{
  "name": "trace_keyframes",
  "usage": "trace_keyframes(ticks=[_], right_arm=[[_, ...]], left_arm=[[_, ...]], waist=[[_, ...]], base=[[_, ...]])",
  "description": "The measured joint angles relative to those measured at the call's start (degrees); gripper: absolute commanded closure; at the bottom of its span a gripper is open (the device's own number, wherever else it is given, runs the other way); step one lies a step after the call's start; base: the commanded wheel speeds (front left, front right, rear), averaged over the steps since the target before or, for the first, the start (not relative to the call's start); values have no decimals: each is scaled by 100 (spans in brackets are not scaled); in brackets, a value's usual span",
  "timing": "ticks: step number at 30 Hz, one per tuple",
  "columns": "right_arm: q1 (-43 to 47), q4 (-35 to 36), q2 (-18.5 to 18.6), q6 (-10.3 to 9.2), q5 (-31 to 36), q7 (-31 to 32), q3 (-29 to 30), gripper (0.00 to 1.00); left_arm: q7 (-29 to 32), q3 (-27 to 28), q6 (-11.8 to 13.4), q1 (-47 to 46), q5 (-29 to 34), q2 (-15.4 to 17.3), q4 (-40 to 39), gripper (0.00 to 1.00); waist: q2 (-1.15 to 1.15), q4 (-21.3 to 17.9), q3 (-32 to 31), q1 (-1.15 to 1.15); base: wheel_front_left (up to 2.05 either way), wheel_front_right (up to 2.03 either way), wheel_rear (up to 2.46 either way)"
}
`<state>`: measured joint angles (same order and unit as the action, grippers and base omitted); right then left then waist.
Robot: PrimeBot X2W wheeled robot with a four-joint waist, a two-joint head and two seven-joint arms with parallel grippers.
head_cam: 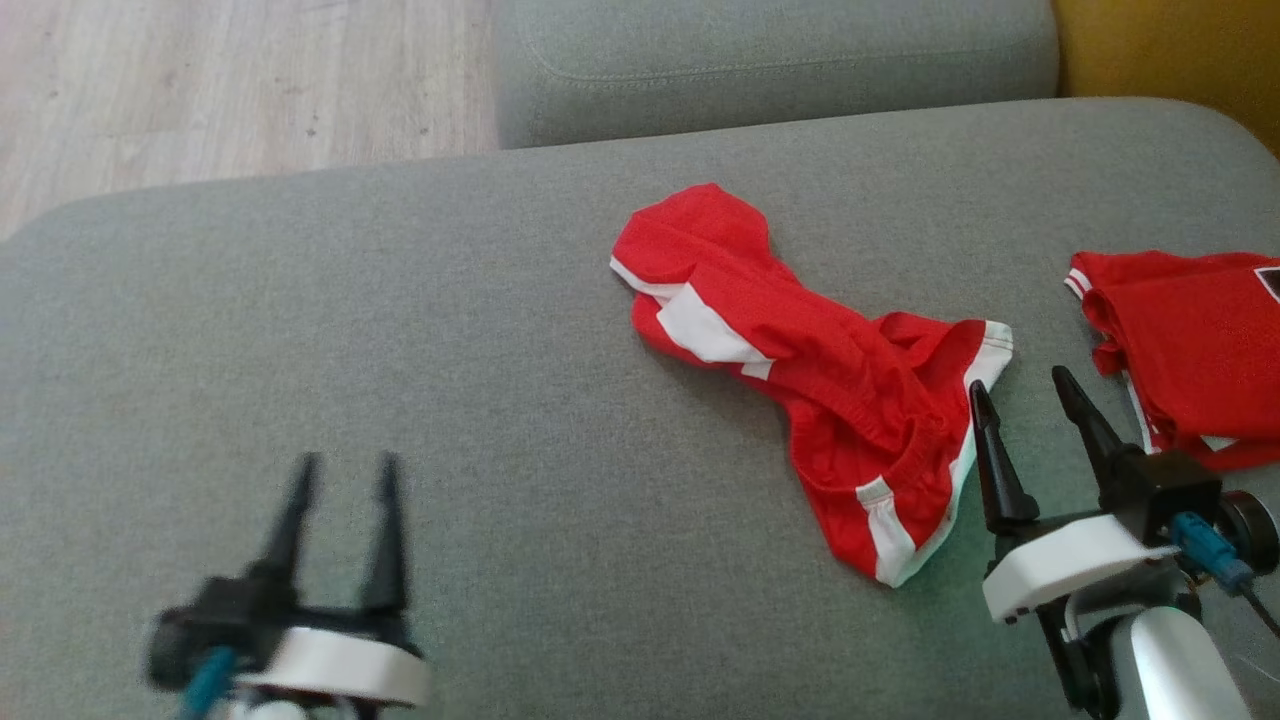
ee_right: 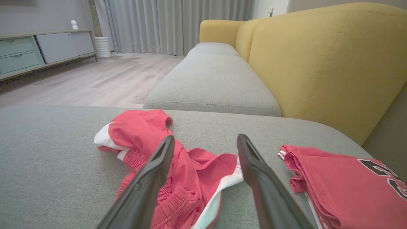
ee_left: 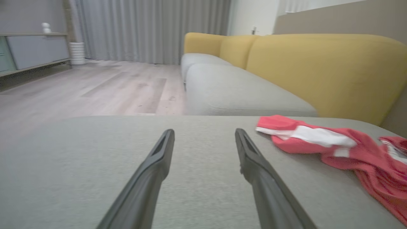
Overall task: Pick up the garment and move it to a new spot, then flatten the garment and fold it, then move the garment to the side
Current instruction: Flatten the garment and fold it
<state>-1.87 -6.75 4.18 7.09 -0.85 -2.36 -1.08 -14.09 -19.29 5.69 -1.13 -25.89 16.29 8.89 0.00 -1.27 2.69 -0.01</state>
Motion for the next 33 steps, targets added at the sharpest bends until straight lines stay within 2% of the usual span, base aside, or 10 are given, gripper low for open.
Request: trace_keyframes(ticks=[2, 6, 8, 10, 12, 17, 26, 33], right_arm=[[38, 127, -4, 0, -47, 90, -31, 0], [73, 305, -30, 0, -112, 145, -82, 0], [73, 354, -46, 0, -120, 145, -112, 0], [70, 388, -49, 0, -120, 145, -152, 0], [49, 405, -59, 0, -122, 145, -192, 0], [-31, 416, -90, 0, -170, 115, -220, 0], [-240, 388, -129, 0, -247, -26, -238, 0], [-309, 279, -134, 0, -420, -160, -308, 0]], left_arm=[[149, -327, -221, -81, 67, -81, 18, 0], [573, -1299, -924, -788, 183, -537, 282, 0], [808, -1757, -1135, -1254, 185, -836, 579, 0], [1014, -2128, -1232, -1652, 190, -1057, 944, 0], [1138, -2385, -1278, -1936, 78, -1173, 1307, 0], [1310, -3018, -1284, -2512, -364, -1195, 2026, 0], [1125, -4017, -1326, -3451, -884, -1263, 2460, 0], [1321, -4711, -1326, -3692, -1747, -1272, 2750, 0]], waist=[[0, -26, 31, 0], [0, -100, 141, 1], [0, -165, 203, 1], [0, -257, 269, 1], [0, -367, 347, 1], [0, -689, 575, 1], [0, -1100, 981, 2], [0, -1277, 1130, 1]], base=[[0, 0, 0], [0, 0, 0], [0, 0, 0], [0, 0, 0], [0, 0, 0], [0, 0, 0], [0, 0, 0], [0, 0, 0]])
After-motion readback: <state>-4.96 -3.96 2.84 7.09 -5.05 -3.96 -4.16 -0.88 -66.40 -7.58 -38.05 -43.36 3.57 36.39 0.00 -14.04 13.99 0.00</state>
